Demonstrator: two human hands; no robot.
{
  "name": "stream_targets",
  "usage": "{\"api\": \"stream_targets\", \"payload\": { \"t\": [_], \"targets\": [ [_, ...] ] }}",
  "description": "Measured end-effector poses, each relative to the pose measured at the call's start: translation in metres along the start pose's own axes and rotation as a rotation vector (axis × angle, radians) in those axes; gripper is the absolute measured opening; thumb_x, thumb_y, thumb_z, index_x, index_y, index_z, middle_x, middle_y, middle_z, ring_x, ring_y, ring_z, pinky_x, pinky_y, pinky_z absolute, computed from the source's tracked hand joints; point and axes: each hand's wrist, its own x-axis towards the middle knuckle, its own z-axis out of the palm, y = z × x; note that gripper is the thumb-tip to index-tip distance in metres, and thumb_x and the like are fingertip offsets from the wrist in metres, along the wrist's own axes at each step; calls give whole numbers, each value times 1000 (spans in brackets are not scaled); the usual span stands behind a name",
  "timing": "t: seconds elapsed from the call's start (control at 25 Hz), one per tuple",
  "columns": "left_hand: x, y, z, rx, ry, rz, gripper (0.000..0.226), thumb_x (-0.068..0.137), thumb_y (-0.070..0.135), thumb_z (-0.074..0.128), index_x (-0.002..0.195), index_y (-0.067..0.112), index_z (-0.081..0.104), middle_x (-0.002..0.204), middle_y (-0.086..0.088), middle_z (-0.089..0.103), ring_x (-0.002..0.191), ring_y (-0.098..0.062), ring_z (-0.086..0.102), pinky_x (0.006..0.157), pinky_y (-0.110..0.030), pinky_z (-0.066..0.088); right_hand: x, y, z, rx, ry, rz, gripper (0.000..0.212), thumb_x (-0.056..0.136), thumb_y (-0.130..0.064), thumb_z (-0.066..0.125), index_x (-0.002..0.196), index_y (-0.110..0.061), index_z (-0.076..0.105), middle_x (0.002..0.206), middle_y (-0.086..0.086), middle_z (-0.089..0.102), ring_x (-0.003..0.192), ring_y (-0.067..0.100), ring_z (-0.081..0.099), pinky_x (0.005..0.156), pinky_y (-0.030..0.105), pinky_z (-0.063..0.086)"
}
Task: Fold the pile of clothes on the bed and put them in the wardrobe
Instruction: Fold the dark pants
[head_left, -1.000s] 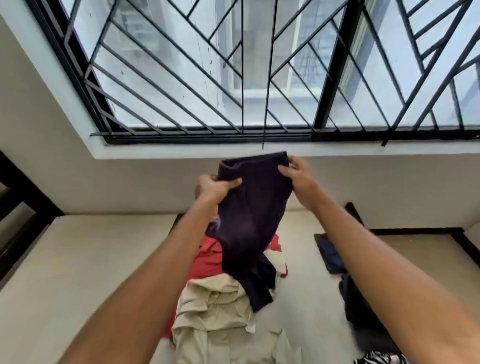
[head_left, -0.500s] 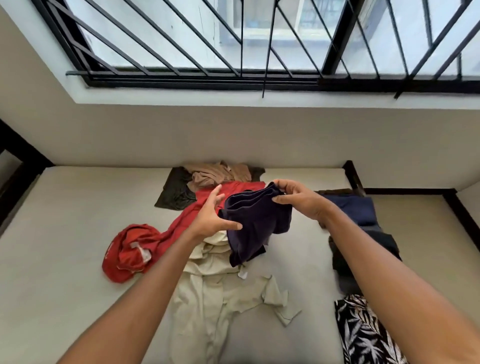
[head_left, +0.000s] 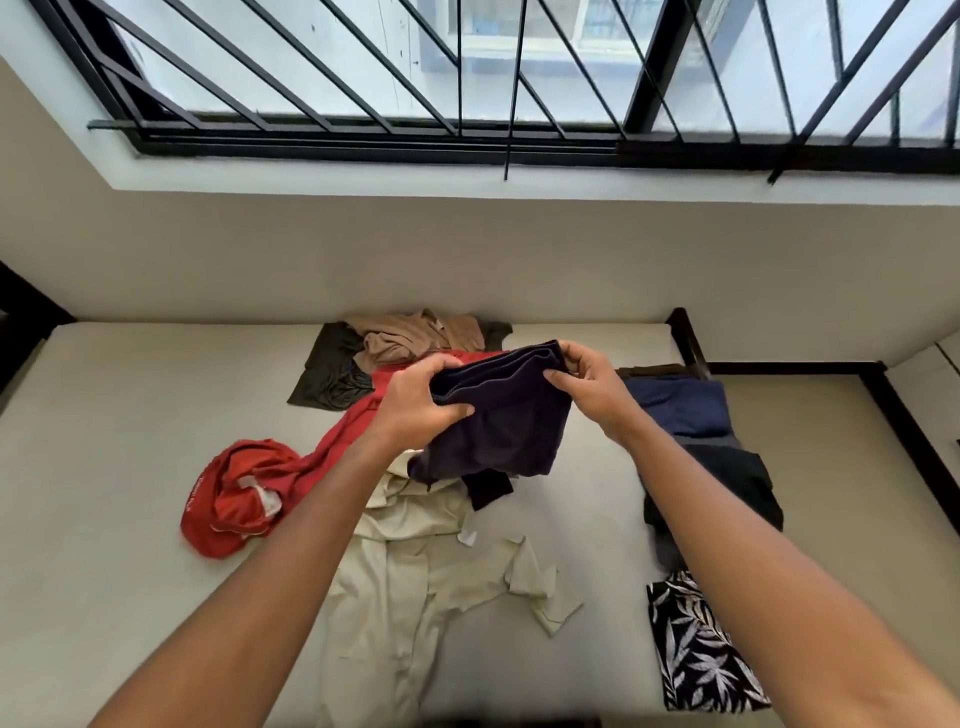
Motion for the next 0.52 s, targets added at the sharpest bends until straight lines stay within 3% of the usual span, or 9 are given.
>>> {"api": "stream_targets", "payload": {
  "t": [0.2, 0.36, 0.44, 0.52],
  "targets": [
    [-7, 12, -25, -4, 19, -54, 44, 64, 22, 92, 104, 27, 72, 99, 13, 73, 96, -3, 68, 89, -28, 54, -11, -10, 12, 68, 48, -27, 30, 98, 3, 61, 126, -8, 65, 113, 6, 76, 106, 19, 71, 86, 24, 56],
    [-19, 10, -42, 2, -291, -41, 29, 70, 19, 88, 93, 29, 74, 86, 10, 75, 84, -9, 71, 76, -30, 57, -22, -11, -2, 10, -175, 54, 29, 94, 8, 63, 120, -3, 66, 104, 9, 77, 100, 22, 73, 86, 27, 58],
    [3, 7, -44, 90, -247, -60, 24, 72, 18, 87, 91, 27, 76, 83, 8, 74, 82, -11, 70, 73, -29, 54, -3, -13, 0, -87, -171, 72, 27, 93, 9, 65, 116, -4, 68, 99, 6, 78, 96, 18, 74, 84, 27, 58],
    [44, 5, -45, 198, -102, -55, 24, 72, 17, 86, 94, 21, 78, 81, 7, 72, 85, -15, 69, 70, -25, 45, 35, -24, 13, -190, -78, 17, 24, 92, 12, 63, 107, -5, 67, 89, 0, 75, 83, 2, 71, 78, 22, 56]
  ]
}}
